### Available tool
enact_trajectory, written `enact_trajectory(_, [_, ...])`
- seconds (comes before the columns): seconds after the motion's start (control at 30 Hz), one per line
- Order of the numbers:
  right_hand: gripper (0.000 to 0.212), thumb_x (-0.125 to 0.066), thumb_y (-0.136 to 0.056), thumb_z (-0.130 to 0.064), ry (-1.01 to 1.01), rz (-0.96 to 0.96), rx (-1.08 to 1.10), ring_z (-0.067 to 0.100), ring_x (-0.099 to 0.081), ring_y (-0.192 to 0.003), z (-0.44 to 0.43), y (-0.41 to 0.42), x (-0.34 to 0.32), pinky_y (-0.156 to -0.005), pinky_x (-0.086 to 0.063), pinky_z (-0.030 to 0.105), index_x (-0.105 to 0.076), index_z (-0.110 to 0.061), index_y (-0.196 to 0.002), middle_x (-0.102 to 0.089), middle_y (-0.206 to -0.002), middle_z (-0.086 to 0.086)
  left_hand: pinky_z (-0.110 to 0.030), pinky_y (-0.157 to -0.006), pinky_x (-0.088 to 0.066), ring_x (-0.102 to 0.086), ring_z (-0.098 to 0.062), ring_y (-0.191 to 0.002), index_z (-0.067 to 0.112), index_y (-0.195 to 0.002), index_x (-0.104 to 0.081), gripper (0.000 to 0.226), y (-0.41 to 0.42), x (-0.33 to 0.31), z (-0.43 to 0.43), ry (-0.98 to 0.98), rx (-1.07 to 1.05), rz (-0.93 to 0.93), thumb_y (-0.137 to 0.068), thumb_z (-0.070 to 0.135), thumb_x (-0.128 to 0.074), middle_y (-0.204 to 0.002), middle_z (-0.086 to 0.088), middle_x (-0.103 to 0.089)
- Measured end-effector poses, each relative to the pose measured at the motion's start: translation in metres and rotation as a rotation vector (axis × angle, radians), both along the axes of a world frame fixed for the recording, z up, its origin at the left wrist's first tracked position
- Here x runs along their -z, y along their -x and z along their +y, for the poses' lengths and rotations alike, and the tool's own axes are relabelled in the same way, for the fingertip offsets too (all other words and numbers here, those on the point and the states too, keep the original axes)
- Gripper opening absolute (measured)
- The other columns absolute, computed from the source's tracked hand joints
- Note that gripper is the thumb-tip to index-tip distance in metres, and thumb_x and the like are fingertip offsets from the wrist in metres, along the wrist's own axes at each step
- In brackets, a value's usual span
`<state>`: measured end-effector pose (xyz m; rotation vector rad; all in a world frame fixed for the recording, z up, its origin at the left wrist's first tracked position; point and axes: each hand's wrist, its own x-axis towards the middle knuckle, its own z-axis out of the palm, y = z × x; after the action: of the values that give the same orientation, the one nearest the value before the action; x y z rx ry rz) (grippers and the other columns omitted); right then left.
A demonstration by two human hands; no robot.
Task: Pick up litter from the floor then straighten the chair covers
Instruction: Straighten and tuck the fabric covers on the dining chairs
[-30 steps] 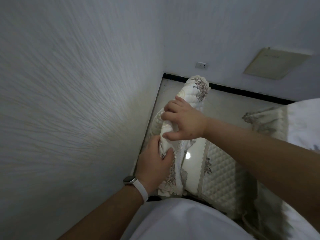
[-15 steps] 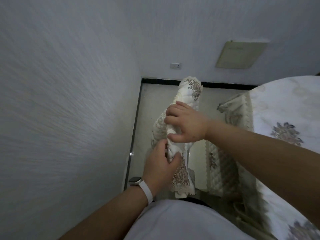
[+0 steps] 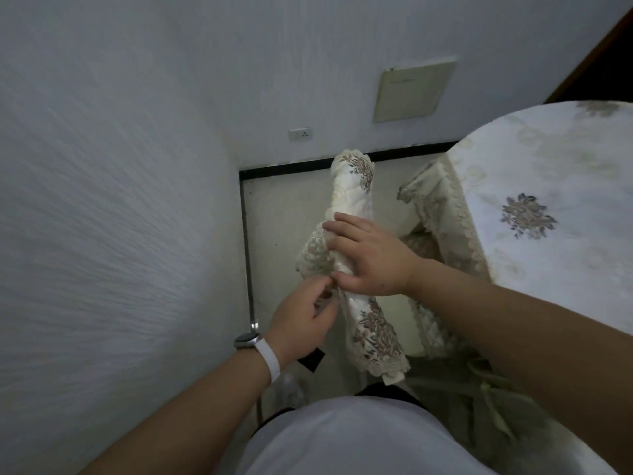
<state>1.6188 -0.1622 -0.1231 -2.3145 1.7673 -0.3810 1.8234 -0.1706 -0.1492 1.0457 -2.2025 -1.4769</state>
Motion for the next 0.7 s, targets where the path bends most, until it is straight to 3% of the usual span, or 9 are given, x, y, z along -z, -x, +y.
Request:
enact_trajectory(0.07, [0.052,-0.056,-0.080,-0.050,-0.011,-0.013,0.072,0.031,-0.033,-0.141,0.007,-0.009,0.004,-0.110,-0.036,0.050,-0.060,-0.015,-0.119,-0.045,-0.147,0.009,-0.036,-0.086,-0.053,-0.059,-0.001,-0.100,0.027,-0.115,-0.063,0.023,-0.007,0.002,-0.014,0.018,0.001,-0.001,-0.093,0.025,-0.056,-0.108,0.016,-0.061])
enact_trajectory(0.2, [0.054,-0.060,-0.081,-0.045,0.028,-0.071,0.278,0.030,-0.045,-0.131,0.025,-0.022,0.006,-0.105,-0.042,0.043,-0.057,-0.022,-0.130,-0.042,-0.147,0.012,-0.038,-0.090,-0.054,-0.060,-0.005,-0.105,0.021,-0.124,-0.061,0.037,-0.010,0.007,-0.046,0.058,0.003,-0.023,-0.089,0.033,-0.054,-0.117,0.004,-0.061])
enact_trajectory(0.3, [0.062,-0.058,-0.079,-0.049,0.046,-0.152,0.431,0.026,-0.053,-0.118,0.043,-0.033,0.005,-0.092,-0.046,0.035,-0.053,-0.020,-0.134,-0.047,-0.140,0.011,-0.023,-0.094,-0.045,-0.055,-0.006,-0.109,0.016,-0.125,-0.061,0.037,0.000,-0.001,-0.067,0.269,0.132,-0.019,-0.091,0.029,-0.054,-0.121,0.001,-0.059])
enact_trajectory(0.37, [0.067,-0.057,-0.079,-0.050,0.046,-0.213,0.488,0.021,-0.053,-0.115,0.053,-0.039,0.007,-0.092,-0.049,0.033,-0.051,-0.016,-0.137,-0.051,-0.133,0.007,-0.016,-0.090,-0.038,-0.052,-0.010,-0.107,0.012,-0.119,-0.062,0.035,0.011,-0.009,-0.077,0.437,0.214,-0.006,-0.090,0.030,-0.053,-0.118,-0.003,-0.060])
enact_trajectory(0.5, [0.068,-0.066,-0.078,-0.043,0.057,-0.255,0.552,0.015,-0.052,-0.112,0.069,-0.046,0.015,-0.090,-0.041,0.021,-0.050,-0.014,-0.137,-0.054,-0.129,0.002,-0.032,-0.091,-0.042,-0.052,-0.024,-0.107,0.008,-0.122,-0.059,0.043,0.026,-0.012,-0.102,0.749,0.389,-0.010,-0.090,0.037,-0.055,-0.117,-0.011,-0.057])
enact_trajectory(0.7, [0.072,-0.056,-0.078,-0.051,-0.008,-0.329,0.637,0.018,-0.055,-0.106,0.065,-0.051,0.020,-0.075,-0.054,0.036,-0.041,-0.018,-0.140,-0.048,-0.129,-0.002,-0.051,-0.101,-0.041,-0.043,-0.037,-0.133,0.018,-0.138,-0.049,0.056,0.043,-0.014,-0.142,0.994,0.667,-0.142,-0.093,0.051,-0.053,-0.148,-0.017,-0.041])
